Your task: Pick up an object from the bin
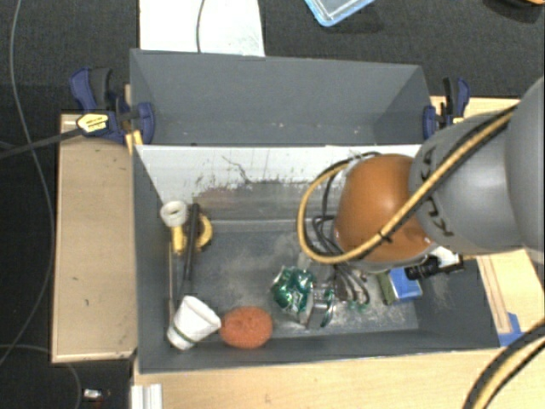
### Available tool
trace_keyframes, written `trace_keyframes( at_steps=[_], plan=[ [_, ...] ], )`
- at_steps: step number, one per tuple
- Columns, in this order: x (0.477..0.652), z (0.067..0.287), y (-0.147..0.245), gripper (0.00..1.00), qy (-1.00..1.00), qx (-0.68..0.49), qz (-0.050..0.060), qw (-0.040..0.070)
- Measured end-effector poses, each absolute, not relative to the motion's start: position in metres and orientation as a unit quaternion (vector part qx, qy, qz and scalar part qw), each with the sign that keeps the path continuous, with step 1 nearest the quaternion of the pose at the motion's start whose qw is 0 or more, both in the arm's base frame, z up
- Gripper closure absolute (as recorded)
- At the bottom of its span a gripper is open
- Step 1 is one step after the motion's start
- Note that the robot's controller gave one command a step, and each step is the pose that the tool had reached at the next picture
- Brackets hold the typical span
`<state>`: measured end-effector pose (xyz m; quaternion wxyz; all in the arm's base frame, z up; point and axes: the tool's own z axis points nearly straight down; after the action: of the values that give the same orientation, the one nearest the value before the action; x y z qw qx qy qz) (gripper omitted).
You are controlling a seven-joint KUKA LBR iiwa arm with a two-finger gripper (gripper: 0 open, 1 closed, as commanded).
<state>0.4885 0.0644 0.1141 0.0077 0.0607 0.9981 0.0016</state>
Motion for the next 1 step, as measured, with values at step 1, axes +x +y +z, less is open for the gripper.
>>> trace_keyframes(
  at_steps=[1],
  plan=[
    [0.4895,0.0917,0.0479,0.00,0.998,0.070,0.002,0.004]
  ],
)
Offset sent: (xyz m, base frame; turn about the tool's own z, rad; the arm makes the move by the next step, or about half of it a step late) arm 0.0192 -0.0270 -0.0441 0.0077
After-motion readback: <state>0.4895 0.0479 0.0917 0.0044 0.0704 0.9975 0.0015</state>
